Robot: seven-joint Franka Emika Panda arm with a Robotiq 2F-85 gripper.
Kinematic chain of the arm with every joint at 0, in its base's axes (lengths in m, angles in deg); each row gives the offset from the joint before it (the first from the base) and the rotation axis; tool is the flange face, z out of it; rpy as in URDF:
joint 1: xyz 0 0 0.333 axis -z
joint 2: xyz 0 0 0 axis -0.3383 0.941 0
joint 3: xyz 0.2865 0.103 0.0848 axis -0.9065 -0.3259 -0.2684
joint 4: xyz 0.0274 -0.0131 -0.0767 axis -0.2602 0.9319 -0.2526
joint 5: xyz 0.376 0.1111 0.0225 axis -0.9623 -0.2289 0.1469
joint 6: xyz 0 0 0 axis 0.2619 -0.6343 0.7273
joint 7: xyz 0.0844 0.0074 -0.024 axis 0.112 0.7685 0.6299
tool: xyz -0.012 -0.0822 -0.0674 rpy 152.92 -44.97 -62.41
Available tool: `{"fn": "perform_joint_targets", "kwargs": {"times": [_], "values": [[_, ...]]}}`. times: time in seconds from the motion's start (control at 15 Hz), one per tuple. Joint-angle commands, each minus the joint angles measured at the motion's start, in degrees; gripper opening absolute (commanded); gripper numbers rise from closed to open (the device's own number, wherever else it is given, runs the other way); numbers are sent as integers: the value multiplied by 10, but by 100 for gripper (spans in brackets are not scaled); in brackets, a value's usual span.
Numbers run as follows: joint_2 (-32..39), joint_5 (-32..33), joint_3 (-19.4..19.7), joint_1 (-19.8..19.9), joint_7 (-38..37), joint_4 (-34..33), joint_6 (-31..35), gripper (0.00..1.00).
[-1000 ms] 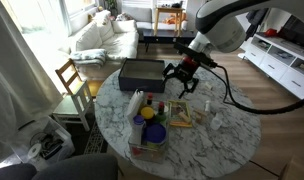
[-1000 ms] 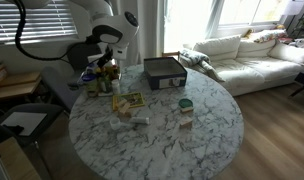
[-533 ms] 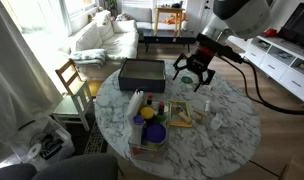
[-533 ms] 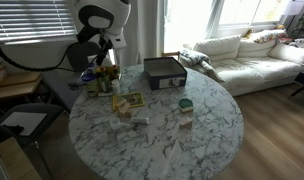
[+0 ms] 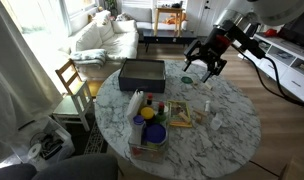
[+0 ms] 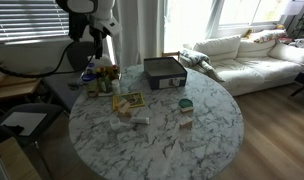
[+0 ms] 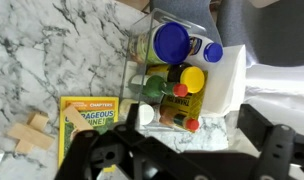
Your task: Take the block off the green bottle then put the green bottle in the clear box
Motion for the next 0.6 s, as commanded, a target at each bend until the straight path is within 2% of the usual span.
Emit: {"fn": "perform_joint_targets", "kwargs": {"times": [0.0, 0.07, 0.13, 0.53], "values": [[-47, -9, -6, 6, 74, 53, 38, 100], [-52, -13, -6, 5, 87, 59, 46, 100], [-25, -3, -6, 6, 52, 21, 20, 100], [-40, -3, -5, 5, 73, 38, 28, 100]]}}
